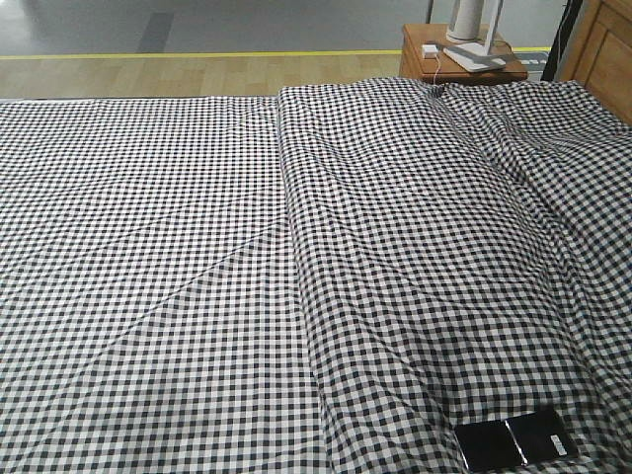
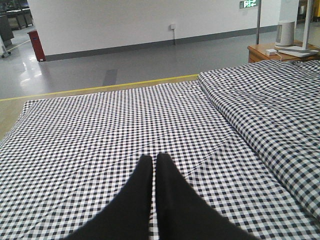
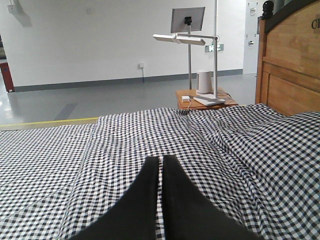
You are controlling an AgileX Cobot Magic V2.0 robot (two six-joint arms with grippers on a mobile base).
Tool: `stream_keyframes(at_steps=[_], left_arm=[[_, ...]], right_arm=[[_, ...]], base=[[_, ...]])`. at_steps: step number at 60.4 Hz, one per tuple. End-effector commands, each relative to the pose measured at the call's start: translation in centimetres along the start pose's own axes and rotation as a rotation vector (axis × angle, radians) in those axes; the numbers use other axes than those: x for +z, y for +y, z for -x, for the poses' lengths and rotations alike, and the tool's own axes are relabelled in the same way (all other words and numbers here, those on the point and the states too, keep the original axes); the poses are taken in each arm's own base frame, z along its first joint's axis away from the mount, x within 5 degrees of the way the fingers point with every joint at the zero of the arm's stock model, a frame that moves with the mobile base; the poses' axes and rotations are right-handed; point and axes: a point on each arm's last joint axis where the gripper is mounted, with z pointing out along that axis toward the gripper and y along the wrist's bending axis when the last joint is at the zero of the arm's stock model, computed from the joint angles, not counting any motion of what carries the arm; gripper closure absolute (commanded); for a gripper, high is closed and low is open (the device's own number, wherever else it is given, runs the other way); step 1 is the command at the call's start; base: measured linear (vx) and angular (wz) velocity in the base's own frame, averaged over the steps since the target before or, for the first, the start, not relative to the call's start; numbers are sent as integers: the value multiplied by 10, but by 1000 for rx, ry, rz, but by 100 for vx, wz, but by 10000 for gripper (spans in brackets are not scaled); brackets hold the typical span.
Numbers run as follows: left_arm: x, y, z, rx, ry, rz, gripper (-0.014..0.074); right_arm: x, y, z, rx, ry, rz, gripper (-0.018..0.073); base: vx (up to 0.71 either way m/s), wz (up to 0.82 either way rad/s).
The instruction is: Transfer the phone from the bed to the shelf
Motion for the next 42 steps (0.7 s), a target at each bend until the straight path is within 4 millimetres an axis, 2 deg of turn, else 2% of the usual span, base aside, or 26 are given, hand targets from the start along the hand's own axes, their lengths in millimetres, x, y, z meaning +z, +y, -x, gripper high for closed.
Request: stream_keyframes(at_steps=[1,42], left_arm=[[-3,1,14,-14,-105,6,595],[-3,1,14,-14,-105,6,595]], right_arm=[[-1,0,5,-2,-75,0,564],[-1,0,5,-2,-75,0,564]], base=[[0,0],[0,0]])
